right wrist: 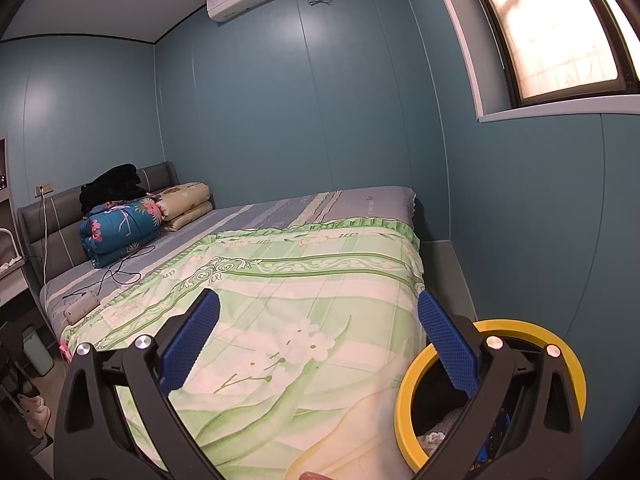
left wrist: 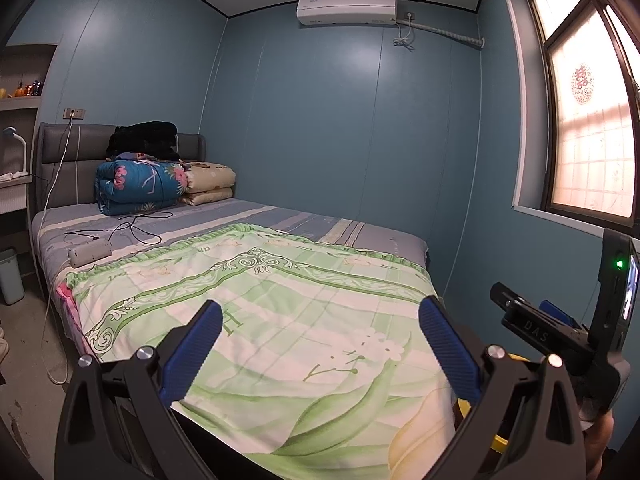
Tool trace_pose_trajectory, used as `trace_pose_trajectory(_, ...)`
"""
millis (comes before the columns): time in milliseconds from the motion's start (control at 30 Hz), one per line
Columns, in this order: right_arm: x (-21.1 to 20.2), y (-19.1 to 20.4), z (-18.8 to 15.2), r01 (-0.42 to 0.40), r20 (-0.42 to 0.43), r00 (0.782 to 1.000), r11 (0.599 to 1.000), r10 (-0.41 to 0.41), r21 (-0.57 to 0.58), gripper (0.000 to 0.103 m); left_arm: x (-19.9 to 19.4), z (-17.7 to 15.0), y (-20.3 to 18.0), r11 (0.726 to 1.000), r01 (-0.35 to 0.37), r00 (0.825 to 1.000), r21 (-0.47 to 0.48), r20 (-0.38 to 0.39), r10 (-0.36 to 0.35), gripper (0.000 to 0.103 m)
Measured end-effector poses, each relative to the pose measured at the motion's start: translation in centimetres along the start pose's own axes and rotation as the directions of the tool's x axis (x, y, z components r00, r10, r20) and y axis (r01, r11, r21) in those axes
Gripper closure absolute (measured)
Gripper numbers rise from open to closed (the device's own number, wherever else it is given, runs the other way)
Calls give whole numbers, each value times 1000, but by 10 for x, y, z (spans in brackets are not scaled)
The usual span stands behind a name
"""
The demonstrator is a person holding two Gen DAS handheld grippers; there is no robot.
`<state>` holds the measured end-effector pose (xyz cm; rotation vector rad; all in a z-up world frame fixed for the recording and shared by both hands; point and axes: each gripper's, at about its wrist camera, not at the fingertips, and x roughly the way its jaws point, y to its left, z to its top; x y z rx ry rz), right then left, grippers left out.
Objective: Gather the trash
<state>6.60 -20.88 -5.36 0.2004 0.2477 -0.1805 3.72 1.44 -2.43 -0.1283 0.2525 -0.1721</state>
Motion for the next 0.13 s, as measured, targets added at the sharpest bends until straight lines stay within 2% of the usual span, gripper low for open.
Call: trace_pose_trajectory(133, 1, 0, 0, 0, -5, 1000, 1000, 0, 3, 8, 1, 0, 0, 1000, 3, 1000, 1, -4, -3, 8)
